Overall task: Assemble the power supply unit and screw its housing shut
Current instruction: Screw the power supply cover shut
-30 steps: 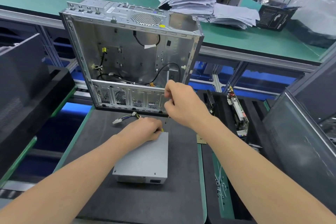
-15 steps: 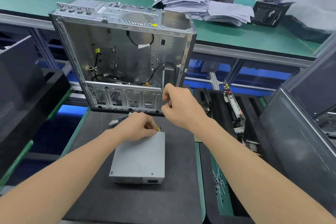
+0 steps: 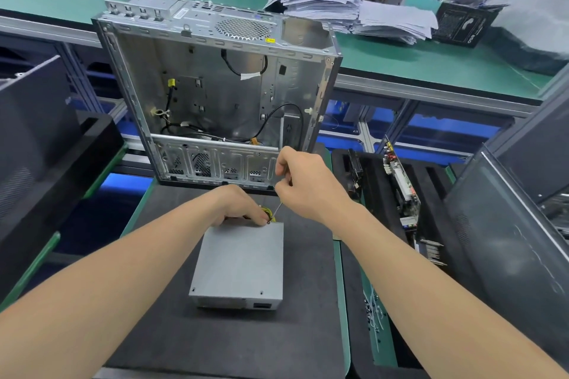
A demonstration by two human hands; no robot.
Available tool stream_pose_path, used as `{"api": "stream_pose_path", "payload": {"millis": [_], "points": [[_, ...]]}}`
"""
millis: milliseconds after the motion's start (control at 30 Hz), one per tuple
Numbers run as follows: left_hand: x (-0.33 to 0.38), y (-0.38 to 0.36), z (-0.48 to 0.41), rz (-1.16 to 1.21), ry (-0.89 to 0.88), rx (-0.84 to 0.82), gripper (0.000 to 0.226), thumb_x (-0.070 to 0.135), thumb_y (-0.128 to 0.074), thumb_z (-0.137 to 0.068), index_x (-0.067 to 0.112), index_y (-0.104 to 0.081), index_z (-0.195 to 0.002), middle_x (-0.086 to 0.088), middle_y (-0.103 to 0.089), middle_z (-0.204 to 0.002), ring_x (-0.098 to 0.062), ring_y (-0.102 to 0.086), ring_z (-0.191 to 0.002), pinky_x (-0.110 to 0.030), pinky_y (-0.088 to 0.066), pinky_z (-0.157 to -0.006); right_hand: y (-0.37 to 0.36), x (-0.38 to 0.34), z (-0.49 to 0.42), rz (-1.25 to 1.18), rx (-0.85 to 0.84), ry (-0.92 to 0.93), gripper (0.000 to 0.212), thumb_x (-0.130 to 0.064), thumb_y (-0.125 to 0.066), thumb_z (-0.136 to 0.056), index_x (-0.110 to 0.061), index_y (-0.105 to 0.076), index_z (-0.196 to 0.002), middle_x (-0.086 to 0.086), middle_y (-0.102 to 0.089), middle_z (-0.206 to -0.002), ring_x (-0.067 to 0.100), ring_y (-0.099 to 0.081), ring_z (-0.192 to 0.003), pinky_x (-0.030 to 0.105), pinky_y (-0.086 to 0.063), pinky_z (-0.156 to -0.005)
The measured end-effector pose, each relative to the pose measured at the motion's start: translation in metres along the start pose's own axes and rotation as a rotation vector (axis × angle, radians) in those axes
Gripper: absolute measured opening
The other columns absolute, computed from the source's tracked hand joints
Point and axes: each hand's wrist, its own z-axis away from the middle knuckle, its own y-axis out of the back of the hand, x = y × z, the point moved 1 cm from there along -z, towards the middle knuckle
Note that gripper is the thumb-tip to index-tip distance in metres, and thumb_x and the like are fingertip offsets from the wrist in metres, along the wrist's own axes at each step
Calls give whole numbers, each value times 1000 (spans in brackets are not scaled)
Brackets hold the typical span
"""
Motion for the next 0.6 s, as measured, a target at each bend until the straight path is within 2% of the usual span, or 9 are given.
{"api": "stream_pose_path", "payload": {"millis": [333,500,600], "points": [[-3,0,-3,23,-16,1,31,19,-95,-68,14,-84,-97,-9,-75,-115,-30,-64,-121,-47,-46,-113,-5,-2,-2,6,-39,-10,15,-4,-56,-91,-15,-54,-101,0,-58,-90,25,-58,-86,47,-56,-75],[-3,0,-5,15,-19,9,33,21,-96,-67,16,-84,-98,-8,-75,-115,-29,-65,-120,-47,-48,-112,-4,-1,-3,-3,-5,-4,17,-3,-57,-90,-18,-52,-97,-4,-55,-85,21,-55,-81,36,-49,-65],[-4,0,-7,11,-24,2,33,22,-96,-66,18,-85,-97,-7,-76,-115,-28,-64,-120,-47,-47,-113,-3,-3,-4,1,-16,-4,16,-4,-56,-90,-17,-52,-97,-1,-57,-86,23,-56,-82,41,-51,-68]]}}
